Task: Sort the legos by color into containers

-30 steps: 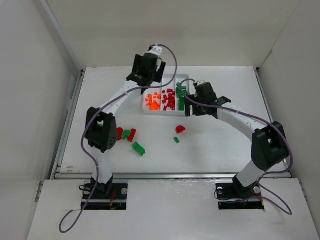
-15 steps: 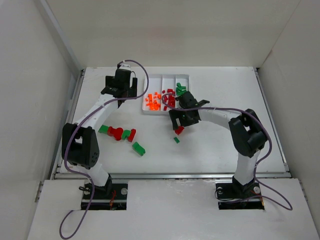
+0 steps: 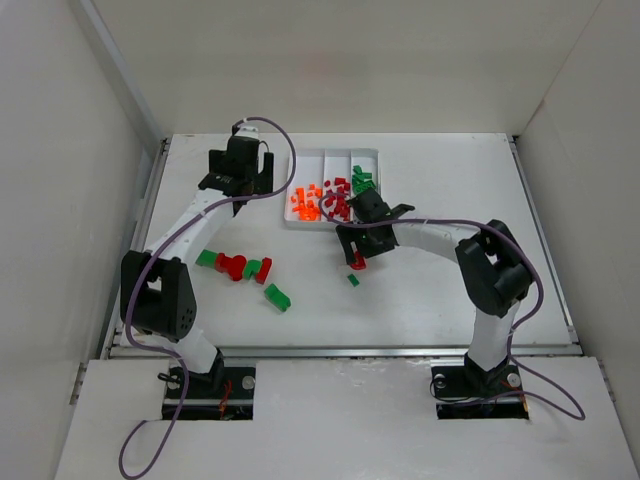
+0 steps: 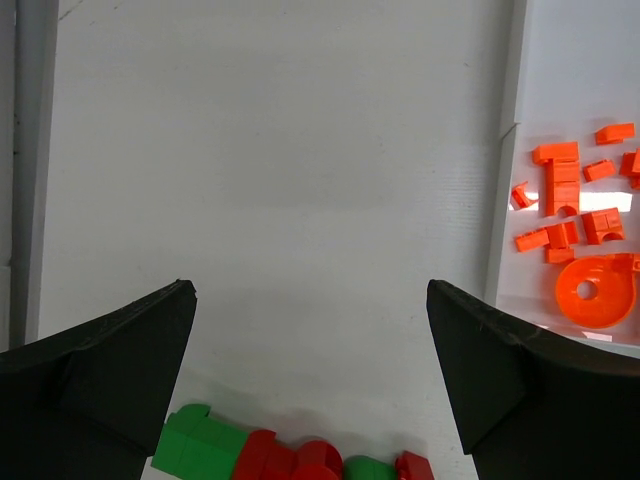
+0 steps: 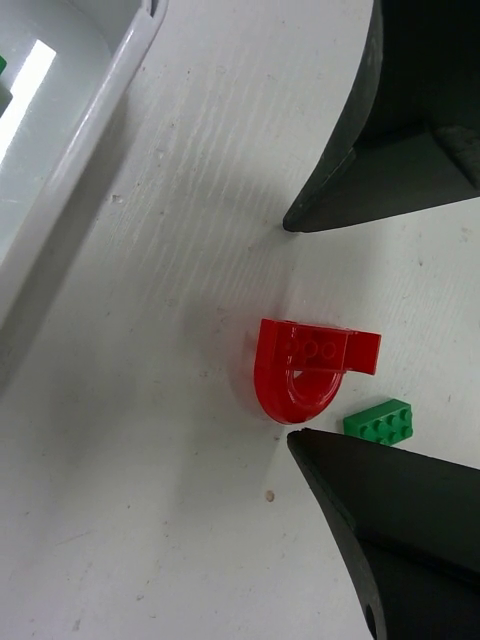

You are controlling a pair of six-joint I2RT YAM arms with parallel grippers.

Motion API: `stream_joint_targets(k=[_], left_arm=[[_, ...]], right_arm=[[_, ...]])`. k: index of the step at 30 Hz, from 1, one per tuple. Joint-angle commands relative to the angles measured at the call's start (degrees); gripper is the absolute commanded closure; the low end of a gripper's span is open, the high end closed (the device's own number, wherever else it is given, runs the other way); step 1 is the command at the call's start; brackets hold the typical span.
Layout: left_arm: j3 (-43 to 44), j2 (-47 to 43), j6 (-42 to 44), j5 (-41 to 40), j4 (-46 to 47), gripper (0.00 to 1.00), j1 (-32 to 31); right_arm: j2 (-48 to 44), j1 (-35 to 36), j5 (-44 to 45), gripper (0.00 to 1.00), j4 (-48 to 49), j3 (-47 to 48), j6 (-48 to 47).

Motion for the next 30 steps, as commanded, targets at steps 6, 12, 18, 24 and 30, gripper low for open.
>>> stream_joint_targets(k=[6,12,18,24,30], left_arm=[[-1.2,-2.9,-0.7,1.3,1.6,0.00,0.2],[-1.7,-3.4,-0.7,1.3,2.1,0.00,0.2],[-1.7,-3.4,-0.7,1.3,2.1,0.00,0.2],[-1.7,-3.4,-0.7,1.3,2.1,0.00,0.2],[-1.7,-3.4,-0.7,1.3,2.1,0.00,0.2]], right_arm=[[-2.2,0.1,0.2,0.24,-1.9,-0.8,1.4],[-5.9,0.1,-6.3,0.52,1.4,-1.9,-0.3],[-2.5,0.1,-6.9,0.63,-0.4,0.0,-0.9],[-1.5,0.1,-6.9,0.74,-0.4,0.0,-1.4],[1.4,0.1,-5.8,0.63,-0.9,2.3,-2.0]])
